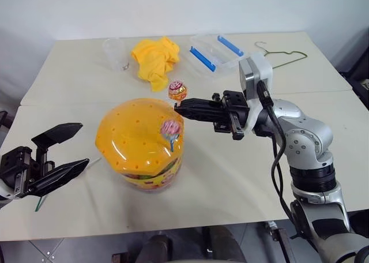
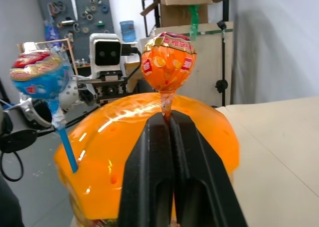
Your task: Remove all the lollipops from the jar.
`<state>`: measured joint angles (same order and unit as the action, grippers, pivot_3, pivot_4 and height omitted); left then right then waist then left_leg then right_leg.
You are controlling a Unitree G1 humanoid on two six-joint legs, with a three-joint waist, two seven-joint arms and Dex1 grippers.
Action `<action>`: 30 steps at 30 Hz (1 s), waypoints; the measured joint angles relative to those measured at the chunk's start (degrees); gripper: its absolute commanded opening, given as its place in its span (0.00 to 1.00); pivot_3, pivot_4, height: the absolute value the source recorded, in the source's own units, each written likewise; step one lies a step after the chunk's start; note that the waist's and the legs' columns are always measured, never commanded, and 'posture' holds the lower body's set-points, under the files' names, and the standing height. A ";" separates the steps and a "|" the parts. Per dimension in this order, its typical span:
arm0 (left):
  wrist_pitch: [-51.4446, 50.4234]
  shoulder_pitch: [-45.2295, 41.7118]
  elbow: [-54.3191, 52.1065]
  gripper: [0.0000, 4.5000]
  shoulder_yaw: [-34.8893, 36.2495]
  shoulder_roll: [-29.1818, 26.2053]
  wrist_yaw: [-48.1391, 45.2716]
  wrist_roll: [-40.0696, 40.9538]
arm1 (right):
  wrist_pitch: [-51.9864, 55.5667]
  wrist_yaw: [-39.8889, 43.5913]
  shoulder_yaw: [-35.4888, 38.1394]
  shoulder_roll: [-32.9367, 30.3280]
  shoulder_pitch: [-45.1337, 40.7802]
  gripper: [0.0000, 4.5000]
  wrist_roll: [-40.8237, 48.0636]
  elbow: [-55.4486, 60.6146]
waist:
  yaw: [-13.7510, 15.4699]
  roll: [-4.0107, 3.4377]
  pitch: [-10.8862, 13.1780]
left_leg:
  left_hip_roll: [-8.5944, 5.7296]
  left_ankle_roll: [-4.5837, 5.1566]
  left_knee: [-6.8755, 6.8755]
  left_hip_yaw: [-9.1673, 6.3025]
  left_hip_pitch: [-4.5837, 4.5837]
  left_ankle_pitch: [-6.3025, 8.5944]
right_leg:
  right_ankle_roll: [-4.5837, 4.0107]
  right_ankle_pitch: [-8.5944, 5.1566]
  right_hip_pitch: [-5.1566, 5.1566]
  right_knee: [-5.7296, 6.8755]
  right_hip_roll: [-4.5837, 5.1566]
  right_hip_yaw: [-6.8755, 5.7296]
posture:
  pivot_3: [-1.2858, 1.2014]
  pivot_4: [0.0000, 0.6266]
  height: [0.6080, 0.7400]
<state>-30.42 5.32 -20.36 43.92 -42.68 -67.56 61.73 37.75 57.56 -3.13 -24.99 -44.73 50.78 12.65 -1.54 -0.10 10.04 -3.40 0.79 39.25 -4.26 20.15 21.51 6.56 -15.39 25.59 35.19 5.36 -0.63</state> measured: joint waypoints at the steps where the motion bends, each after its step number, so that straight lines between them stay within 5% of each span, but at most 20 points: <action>1: 0.03 0.00 -0.31 1.00 -0.04 0.00 0.00 0.02 | -0.20 0.60 0.84 0.12 0.00 0.01 0.31 -0.25 | 0.01 0.00 0.00 | 0.00 0.00 0.00 0.00 0.00 0.00 | 0.00 0.00 0.00 0.00 0.00 0.00 | 0.52 0.24 1.00; 5: 1.18 -0.36 -1.97 1.00 -0.23 -0.03 -0.57 0.02 | -1.32 2.98 8.02 0.35 0.06 0.01 5.51 -2.49 | 0.16 0.00 0.00 | -0.03 0.01 0.00 -0.02 0.01 0.00 | 0.00 0.00 -0.02 -0.02 0.03 -0.01 | 0.52 0.24 1.00; 9: 3.49 0.34 -3.80 1.00 -1.35 -1.55 -3.38 -2.02 | -1.39 2.78 15.97 -7.93 0.16 0.01 6.17 -6.72 | 0.27 0.00 0.00 | -0.06 0.03 0.00 -0.02 0.02 0.01 | 0.00 0.00 -0.05 -0.09 0.05 -0.02 | 0.52 0.24 1.00; 14: 7.85 4.29 -3.93 1.00 -1.91 -3.52 -8.71 -7.30 | 0.59 2.49 15.87 -31.55 7.56 0.01 -8.71 -16.58 | 1.22 -0.02 0.01 | -0.02 0.08 -0.12 0.08 0.05 0.03 | -0.01 -0.01 -0.02 -0.23 0.04 0.01 | 0.52 0.24 1.00; 19: 8.60 7.50 -3.84 1.00 -1.93 -5.50 -12.54 -8.82 | -0.23 -0.20 9.19 -41.02 19.86 0.01 -23.67 -21.10 | 1.41 -0.03 0.01 | 0.04 0.07 -0.08 0.30 -0.04 0.03 | -0.01 -0.01 0.00 -0.29 0.04 0.07 | 0.52 0.24 1.00; 24: 8.66 9.12 -3.67 1.00 -2.06 -5.43 -13.27 -9.33 | -4.48 -3.82 5.36 -40.53 25.98 0.01 -32.90 -24.76 | 1.35 -0.19 -0.01 | 0.04 0.08 -0.03 0.45 -0.10 0.01 | 0.01 0.01 0.01 -0.20 0.07 0.08 | 0.52 0.24 1.00; 30: 8.57 9.61 -3.73 1.00 -2.07 -5.19 -11.94 -9.26 | -11.45 -5.46 8.79 -36.40 29.46 0.36 -34.98 -27.68 | 1.47 -0.19 -0.02 | 0.04 0.08 -0.03 0.42 -0.10 0.01 | 0.02 0.01 -0.02 -0.23 0.07 0.04 | 0.52 0.24 1.00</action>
<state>-21.85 14.93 -24.09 41.85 -47.86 -79.50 52.46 26.30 52.10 5.66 -61.39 -15.27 15.80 -15.02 -0.06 -0.29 10.02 -3.36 0.87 39.22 -3.84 20.05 21.53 6.57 -15.38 25.56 34.95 5.43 -0.59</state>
